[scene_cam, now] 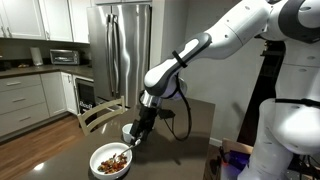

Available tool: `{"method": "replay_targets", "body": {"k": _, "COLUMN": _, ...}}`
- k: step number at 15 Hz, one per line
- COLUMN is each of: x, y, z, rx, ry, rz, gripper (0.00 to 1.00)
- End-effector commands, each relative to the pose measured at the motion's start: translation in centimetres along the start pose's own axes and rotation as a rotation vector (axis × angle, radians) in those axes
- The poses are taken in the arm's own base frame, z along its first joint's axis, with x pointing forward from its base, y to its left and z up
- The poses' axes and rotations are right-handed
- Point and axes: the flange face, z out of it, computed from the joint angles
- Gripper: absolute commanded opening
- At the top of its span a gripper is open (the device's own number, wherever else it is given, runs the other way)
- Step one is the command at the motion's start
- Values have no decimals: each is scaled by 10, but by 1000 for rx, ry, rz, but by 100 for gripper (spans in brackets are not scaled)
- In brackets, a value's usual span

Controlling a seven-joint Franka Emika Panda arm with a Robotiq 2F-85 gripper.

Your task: Use the spoon and put the objects in the bowl into the cup

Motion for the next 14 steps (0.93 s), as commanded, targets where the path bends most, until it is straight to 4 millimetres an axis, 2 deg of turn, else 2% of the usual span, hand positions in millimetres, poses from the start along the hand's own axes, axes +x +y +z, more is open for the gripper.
{"method": "replay_targets", "body": {"k": 1, "x": 5, "y": 3, "z": 2, "rx": 5, "ry": 4, "rz": 17, "gripper": 100}}
{"method": "replay_targets", "body": {"k": 10, "x": 20, "y": 15, "z": 20, "rx": 84, "ry": 64, "rz": 154, "gripper": 100}}
{"method": "replay_targets", "body": {"k": 14, "x": 16, "y": 18, "z": 21, "rx": 148, "ry": 70, "rz": 245, "gripper": 100}}
